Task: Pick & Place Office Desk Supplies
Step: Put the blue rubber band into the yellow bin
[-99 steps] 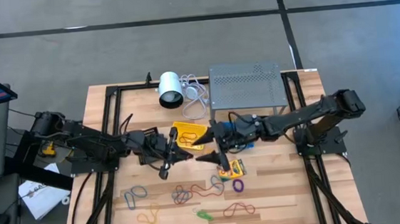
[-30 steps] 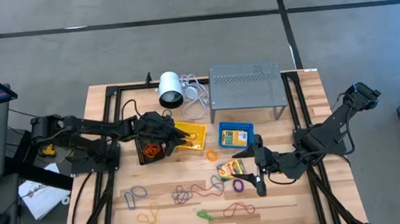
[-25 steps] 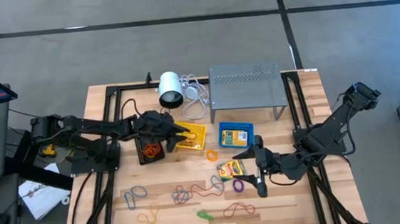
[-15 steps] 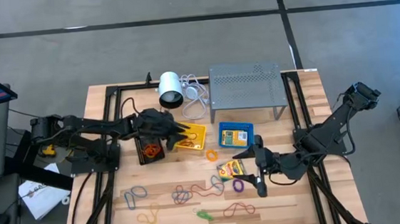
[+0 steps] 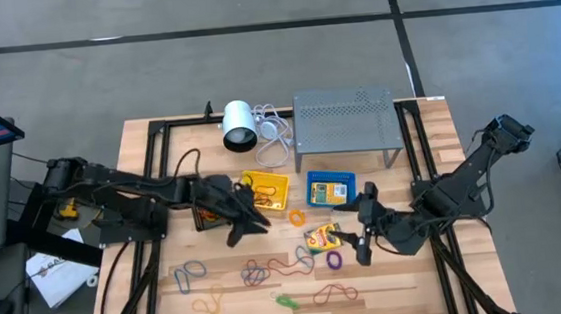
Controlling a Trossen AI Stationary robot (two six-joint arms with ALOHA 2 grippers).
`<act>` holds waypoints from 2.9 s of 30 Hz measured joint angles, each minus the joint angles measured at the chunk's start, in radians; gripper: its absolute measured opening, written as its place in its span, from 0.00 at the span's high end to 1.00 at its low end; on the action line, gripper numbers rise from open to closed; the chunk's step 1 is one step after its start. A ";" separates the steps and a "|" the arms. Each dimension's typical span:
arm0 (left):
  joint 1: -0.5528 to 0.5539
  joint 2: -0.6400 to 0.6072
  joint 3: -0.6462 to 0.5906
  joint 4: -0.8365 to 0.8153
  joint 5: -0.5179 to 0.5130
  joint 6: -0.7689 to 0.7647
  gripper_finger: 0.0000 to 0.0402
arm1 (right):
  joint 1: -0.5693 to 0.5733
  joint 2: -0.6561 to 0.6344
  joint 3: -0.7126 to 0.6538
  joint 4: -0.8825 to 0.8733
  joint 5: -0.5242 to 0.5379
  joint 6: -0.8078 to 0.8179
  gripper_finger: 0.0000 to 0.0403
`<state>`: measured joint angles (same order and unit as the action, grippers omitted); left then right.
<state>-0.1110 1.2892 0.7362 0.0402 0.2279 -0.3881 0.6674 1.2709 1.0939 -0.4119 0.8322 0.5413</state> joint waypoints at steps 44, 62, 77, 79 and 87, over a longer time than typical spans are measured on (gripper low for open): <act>-0.342 0.270 -0.014 -0.239 -0.106 -0.175 0.67 | 0.130 -0.446 -0.336 -0.156 0.143 0.323 0.30; -0.350 0.344 -0.013 -0.196 -0.138 -0.242 0.67 | 0.130 -0.446 -0.336 -0.148 0.142 0.319 0.30; -0.348 0.380 0.021 -0.266 -0.196 -0.298 0.88 | 0.132 -0.446 -0.335 -0.100 0.137 0.270 0.30; -0.348 0.380 0.020 -0.269 -0.195 -0.298 0.97 | 0.132 -0.446 -0.335 -0.100 0.137 0.270 0.30; -0.350 0.368 0.019 -0.269 -0.197 -0.301 1.00 | 0.132 -0.446 -0.335 -0.101 0.135 0.268 0.30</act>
<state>-0.4606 1.6568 0.7552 -0.2291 0.0309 -0.6891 0.7994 0.8246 0.7589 -0.5133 0.9668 0.8089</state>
